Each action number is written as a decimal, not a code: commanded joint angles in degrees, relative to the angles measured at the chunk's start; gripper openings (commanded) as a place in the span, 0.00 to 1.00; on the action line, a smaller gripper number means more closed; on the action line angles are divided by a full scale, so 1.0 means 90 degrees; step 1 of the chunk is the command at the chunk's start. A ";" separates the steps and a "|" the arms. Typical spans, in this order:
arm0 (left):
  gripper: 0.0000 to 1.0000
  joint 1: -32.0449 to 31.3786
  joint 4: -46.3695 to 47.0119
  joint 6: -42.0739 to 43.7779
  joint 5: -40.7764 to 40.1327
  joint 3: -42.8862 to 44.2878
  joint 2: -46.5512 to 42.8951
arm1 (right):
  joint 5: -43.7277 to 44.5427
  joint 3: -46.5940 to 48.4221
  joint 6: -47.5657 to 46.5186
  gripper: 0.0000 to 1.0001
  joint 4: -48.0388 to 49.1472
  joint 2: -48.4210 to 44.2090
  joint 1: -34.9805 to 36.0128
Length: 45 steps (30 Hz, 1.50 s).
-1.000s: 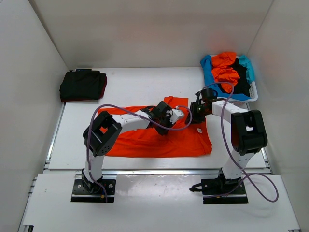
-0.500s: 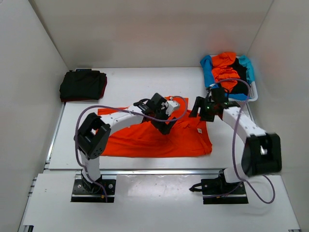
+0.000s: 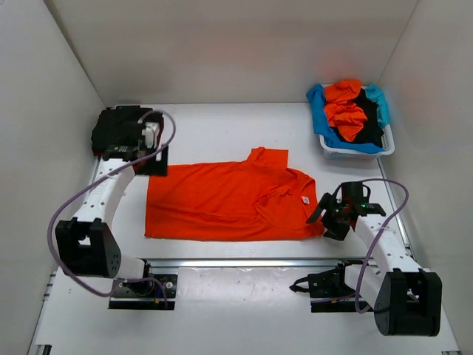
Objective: Fold and stack the t-shirts
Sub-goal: Fold the flattened tshirt in 1/3 of the way
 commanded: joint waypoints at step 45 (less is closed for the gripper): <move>0.99 0.1259 -0.1512 0.0699 -0.0493 0.0450 0.0950 | 0.0094 0.5716 -0.1342 0.71 -0.1632 0.3986 0.1449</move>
